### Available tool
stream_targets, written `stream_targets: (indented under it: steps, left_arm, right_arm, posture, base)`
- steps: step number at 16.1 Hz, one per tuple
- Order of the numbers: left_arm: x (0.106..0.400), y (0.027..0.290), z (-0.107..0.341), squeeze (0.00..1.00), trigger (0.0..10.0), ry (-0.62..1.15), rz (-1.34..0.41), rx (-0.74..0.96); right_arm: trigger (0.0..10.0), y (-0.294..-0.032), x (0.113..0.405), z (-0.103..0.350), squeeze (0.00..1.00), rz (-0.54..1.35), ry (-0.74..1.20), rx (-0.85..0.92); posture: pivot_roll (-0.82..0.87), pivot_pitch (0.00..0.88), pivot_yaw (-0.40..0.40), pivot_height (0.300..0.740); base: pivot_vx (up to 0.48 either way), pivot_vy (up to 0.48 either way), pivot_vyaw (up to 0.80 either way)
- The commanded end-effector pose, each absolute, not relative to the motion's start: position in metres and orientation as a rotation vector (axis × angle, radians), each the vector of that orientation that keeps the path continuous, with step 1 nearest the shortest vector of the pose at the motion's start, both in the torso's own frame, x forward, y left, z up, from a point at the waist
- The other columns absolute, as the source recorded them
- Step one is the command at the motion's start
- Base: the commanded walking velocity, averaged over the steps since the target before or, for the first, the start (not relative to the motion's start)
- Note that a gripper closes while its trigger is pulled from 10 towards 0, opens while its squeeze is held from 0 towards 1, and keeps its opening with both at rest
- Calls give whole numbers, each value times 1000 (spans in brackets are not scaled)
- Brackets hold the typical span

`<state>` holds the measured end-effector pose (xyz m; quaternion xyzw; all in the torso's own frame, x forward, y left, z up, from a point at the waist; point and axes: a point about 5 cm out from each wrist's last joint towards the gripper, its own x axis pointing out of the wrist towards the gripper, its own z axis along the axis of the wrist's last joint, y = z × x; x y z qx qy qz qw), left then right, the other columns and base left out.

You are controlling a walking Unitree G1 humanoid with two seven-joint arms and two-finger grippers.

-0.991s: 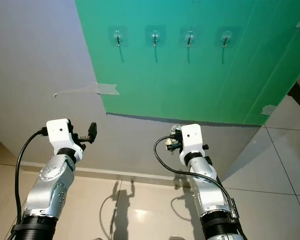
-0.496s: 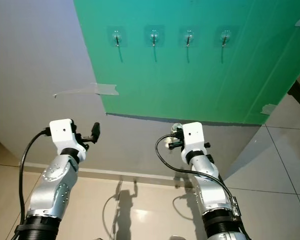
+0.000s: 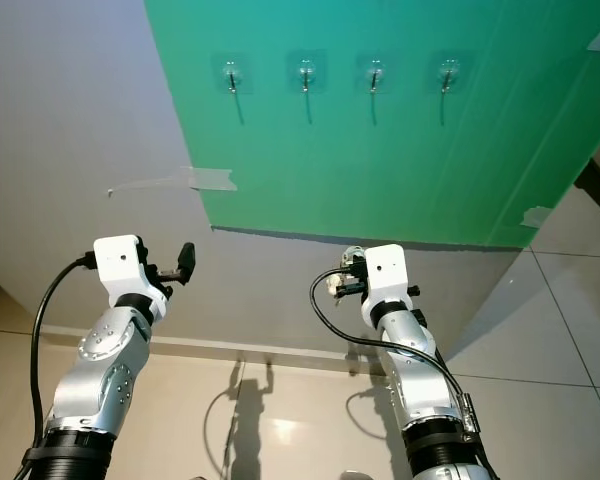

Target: Hang keys on a hook

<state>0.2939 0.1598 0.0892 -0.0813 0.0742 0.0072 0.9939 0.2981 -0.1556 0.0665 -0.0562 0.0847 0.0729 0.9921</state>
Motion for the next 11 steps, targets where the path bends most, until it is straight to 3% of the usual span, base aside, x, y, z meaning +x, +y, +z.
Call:
stream_targets:
  steps: [1, 11]
  left_arm:
    - [295, 160, 94, 0, 10000, 136, 15, -155]
    - [294, 158, 93, 0, 10000, 142, 14, -154]
  right_arm:
    - [10000, -153, 301, 74, 0, 150, 141, -114]
    - [10000, -156, 299, 71, 0, 149, 151, -110]
  posture:
    - [-233, 0, 79, 740]
    - [-225, 0, 78, 740]
  base:
    - [0, 0, 0]
    - [0, 0, 0]
